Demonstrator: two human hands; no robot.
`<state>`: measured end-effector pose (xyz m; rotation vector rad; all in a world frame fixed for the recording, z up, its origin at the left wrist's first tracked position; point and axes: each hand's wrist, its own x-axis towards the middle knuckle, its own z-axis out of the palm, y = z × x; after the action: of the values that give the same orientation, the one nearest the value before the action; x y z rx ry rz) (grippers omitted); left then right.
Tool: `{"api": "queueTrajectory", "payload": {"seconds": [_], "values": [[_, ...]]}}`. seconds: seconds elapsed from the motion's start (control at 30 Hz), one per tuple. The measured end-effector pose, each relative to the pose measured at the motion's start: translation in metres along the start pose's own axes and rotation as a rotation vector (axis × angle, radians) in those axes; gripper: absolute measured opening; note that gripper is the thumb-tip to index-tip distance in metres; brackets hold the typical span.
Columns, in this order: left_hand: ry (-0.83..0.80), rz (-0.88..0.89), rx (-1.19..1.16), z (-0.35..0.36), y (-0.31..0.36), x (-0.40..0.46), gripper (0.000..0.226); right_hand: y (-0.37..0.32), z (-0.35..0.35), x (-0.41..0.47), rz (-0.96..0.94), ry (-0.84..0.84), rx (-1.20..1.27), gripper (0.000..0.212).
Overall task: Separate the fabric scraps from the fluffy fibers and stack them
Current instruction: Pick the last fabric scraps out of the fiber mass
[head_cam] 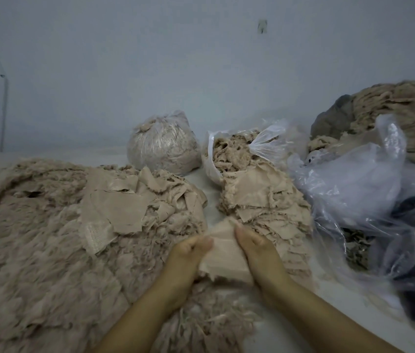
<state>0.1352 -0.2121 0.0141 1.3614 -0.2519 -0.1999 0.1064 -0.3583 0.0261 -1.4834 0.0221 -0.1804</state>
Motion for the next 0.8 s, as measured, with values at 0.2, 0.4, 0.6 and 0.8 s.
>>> {"api": "queueTrajectory", "payload": {"seconds": [0.2, 0.4, 0.6, 0.8], "values": [[0.053, 0.063, -0.039, -0.025, 0.017, 0.005, 0.027, 0.014, -0.037, -0.028, 0.126, -0.201, -0.448, 0.042], [-0.284, 0.009, 0.09, -0.003, 0.016, -0.004, 0.054, 0.001, -0.022, -0.023, 0.373, -0.246, 0.169, 0.051], [-0.097, -0.002, 0.258, 0.001, 0.02, -0.004, 0.026, -0.013, -0.035, -0.019, 0.222, 0.045, 0.223, 0.019], [-0.093, -0.112, -0.008, 0.027, 0.01, 0.006, 0.026, -0.038, -0.046, 0.003, 0.051, 0.043, 0.285, 0.009]]}}
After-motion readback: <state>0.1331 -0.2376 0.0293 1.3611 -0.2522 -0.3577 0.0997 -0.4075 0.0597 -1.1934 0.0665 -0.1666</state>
